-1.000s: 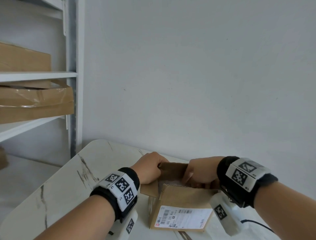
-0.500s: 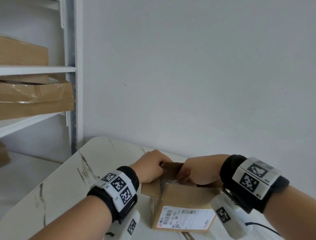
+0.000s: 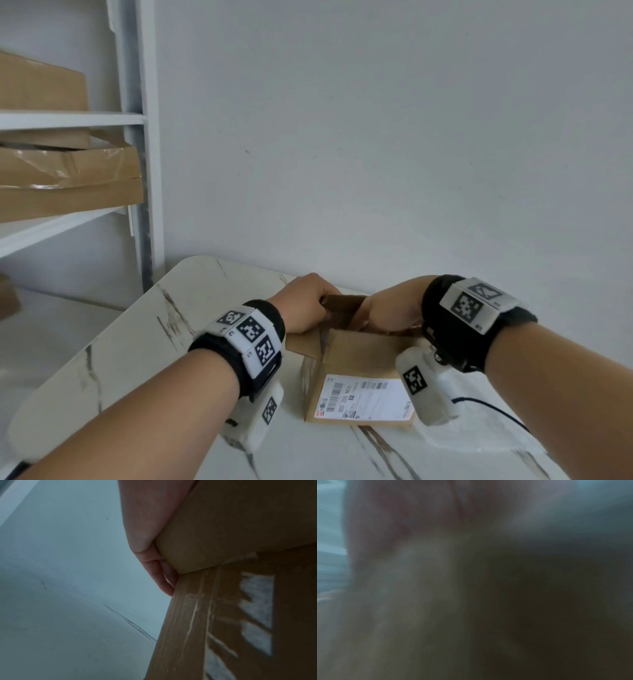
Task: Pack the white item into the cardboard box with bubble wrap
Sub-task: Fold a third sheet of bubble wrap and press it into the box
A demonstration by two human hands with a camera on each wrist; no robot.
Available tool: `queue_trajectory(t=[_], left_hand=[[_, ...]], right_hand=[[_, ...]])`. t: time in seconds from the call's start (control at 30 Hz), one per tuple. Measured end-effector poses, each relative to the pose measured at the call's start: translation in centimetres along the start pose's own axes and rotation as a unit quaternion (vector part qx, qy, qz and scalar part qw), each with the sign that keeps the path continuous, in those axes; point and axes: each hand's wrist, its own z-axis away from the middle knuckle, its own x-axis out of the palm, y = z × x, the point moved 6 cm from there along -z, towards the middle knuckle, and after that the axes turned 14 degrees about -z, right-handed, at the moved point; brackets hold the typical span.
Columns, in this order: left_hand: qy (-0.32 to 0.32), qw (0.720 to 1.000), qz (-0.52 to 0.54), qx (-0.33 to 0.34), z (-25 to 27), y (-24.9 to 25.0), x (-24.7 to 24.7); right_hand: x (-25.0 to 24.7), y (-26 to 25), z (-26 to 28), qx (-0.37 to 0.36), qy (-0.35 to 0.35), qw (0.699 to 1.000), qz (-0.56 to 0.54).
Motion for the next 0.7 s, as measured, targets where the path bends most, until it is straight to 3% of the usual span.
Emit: queue_trajectory(t=[0.23, 0.37, 0.5, 0.57, 0.7], left_hand=[[0.042, 0.985, -0.157, -0.053, 1.1, 0.5, -0.7], [0.139, 0.981, -0.108, -0.079, 2.1, 0.3, -1.1], [0.238, 0.969, -0.059, -0.026, 3.2, 2.4, -2.5], [0.211, 0.977, -0.035, -0.003, 3.3, 3.0, -2.4], [0.032, 0.994, -0.100, -0.001, 3.7, 2.9, -0.1]], right_hand=[[-0.1, 0.6, 2.5, -0.018, 0.033, 0.996, -0.083], [-0.7, 1.3, 4.6, -0.063, 0.111, 0.990, -0.062], [-0.6, 3.0, 6.1, -0.093, 0.169, 0.981, 0.019], [0.0, 3.6, 6.4, -0.118, 0.174, 0.978, -0.006], [1.3, 4.1, 6.9, -0.175, 0.227, 0.957, 0.042]])
